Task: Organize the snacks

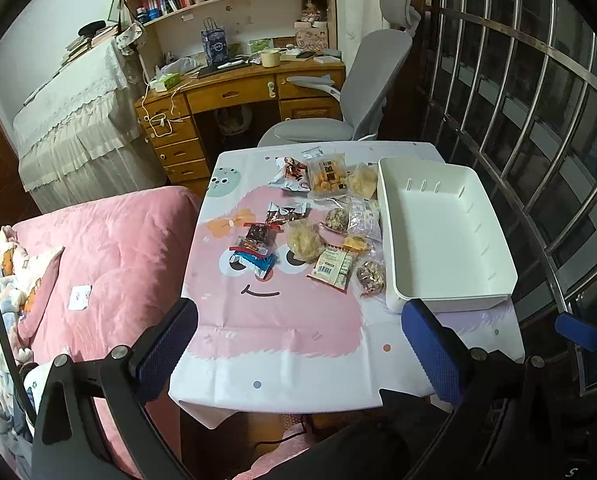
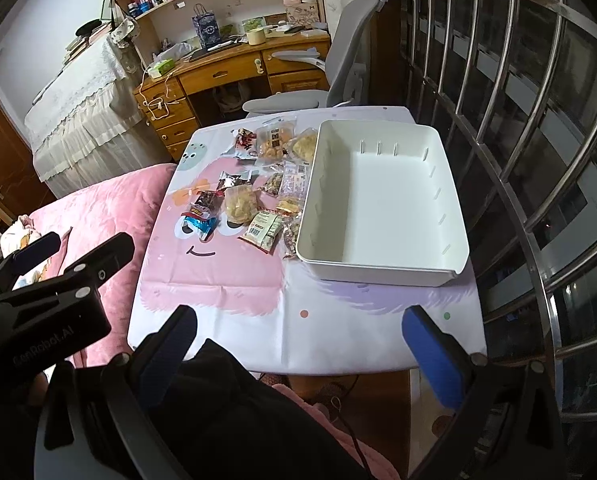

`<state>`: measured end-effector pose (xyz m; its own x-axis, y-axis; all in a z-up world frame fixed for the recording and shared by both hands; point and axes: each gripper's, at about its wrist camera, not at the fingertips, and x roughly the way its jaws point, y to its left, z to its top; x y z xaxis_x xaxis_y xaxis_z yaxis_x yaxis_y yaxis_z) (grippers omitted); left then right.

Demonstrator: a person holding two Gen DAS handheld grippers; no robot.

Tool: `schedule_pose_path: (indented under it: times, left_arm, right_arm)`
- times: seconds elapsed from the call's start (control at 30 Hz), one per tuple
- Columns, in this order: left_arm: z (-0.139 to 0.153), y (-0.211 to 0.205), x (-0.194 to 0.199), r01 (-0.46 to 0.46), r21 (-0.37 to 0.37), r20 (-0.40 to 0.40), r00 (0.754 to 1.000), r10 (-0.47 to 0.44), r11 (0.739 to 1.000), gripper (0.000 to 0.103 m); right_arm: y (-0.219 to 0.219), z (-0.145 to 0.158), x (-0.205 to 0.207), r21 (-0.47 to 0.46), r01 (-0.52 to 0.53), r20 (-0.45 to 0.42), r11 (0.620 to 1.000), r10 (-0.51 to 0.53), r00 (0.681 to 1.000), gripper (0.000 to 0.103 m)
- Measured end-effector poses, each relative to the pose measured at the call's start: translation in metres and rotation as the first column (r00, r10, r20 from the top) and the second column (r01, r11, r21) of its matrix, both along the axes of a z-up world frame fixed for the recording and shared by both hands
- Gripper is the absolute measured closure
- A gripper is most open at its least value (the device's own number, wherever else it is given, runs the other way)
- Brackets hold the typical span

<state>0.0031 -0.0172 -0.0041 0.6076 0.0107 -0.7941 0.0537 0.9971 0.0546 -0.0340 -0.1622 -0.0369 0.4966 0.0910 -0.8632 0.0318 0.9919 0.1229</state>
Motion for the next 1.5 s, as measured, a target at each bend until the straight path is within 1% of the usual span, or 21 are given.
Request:
schedule_pose_path:
  times: [0.1, 0.5, 0.67, 1.03, 1.17, 1.3, 1.5]
  left_arm:
    - [0.001, -0.003, -0.001, -0.012, 0.000, 0.001, 1.000, 0.012, 1.000, 0.002]
    - [0.001, -0.013, -0.002, -0.046, -0.004, -0.011, 0.999, 0.046, 0.999, 0.002]
    - [0.000, -0.017, -0.003, -0.045, -0.007, -0.016, 0.999, 0.045, 0.999, 0.002]
    - [0.000, -0.023, -0.002, -0.047, -0.001, -0.021, 0.999, 0.047, 0.999, 0.002]
    - [-0.003, -0.027, 0.000, -0.048, 0.000, -0.024, 0.999, 0.048, 0.999, 0.002]
    - [-0.004, -0.029, 0.005, -0.043, -0.005, -0.046, 0.998, 0.042, 0.999, 0.002]
    - [-0.005, -0.024, 0.013, -0.074, 0.009, -0.061, 0.995, 0.074, 0.997, 0.002]
  right_arm:
    - [-0.010, 0.000, 0.006, 0.006, -0.014, 0.002, 1.000, 0.014, 1.000, 0.000]
    - [-0.023, 0.000, 0.011, 0.013, -0.056, 0.011, 0.998, 0.056, 0.998, 0.000]
    - [-0.022, 0.000, 0.011, 0.015, -0.052, 0.010, 0.999, 0.052, 0.999, 0.000]
    - [-0.040, -0.008, 0.009, 0.028, -0.048, 0.009, 0.998, 0.047, 0.999, 0.000]
    - [-0.039, -0.008, 0.008, 0.029, -0.046, 0.008, 0.999, 0.046, 0.999, 0.000]
    - [-0.045, -0.009, 0.009, 0.039, -0.035, 0.003, 0.999, 0.035, 0.999, 0.000]
    - [-0.055, -0.014, 0.015, 0.068, -0.006, -0.011, 0.998, 0.007, 1.000, 0.000]
